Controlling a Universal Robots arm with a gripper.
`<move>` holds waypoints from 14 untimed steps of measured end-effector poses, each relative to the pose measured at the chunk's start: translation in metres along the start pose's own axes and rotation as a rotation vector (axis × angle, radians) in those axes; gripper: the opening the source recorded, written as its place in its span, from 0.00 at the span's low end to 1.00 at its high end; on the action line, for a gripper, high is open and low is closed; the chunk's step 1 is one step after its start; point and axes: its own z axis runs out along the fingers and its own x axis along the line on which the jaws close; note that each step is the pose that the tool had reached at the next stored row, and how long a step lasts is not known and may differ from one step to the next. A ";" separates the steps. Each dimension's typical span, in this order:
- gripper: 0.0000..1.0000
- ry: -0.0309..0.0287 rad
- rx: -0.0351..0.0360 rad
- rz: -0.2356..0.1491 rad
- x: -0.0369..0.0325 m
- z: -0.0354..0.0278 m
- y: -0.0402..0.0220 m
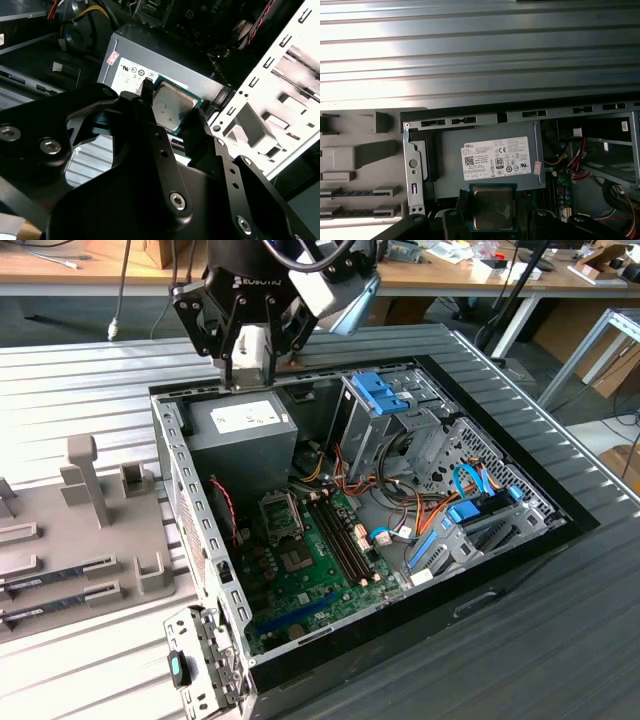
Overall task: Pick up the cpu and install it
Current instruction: 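Pick up the cpu and move it towards the insertion slot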
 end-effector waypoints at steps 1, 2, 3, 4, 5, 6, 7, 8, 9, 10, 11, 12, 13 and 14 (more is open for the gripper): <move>0.47 0.0000 0.0001 0.000 -0.0012 0.0001 0.0001; 0.47 0.0000 0.0002 0.000 -0.0019 0.0002 0.0001; 0.47 0.0000 0.0003 0.000 -0.0028 0.0003 0.0002; 0.47 0.0000 0.0004 0.000 -0.0035 0.0003 0.0002; 0.47 0.0000 0.0005 0.000 -0.0052 0.0005 0.0003; 0.47 0.0000 0.0006 0.000 -0.0067 0.0006 0.0004; 0.47 0.0000 0.0008 0.000 -0.0081 0.0008 0.0005; 0.47 0.0000 0.0009 0.000 -0.0092 0.0008 0.0006; 0.47 0.0000 0.0009 0.000 -0.0099 0.0009 0.0007; 0.47 0.0000 0.0010 0.000 -0.0106 0.0010 0.0007; 0.47 -0.0001 0.0010 0.000 -0.0116 0.0011 0.0008; 0.47 -0.0001 0.0011 0.000 -0.0128 0.0012 0.0008; 0.47 -0.0001 0.0012 0.000 -0.0145 0.0014 0.0010; 0.47 -0.0001 0.0013 0.000 -0.0161 0.0016 0.0011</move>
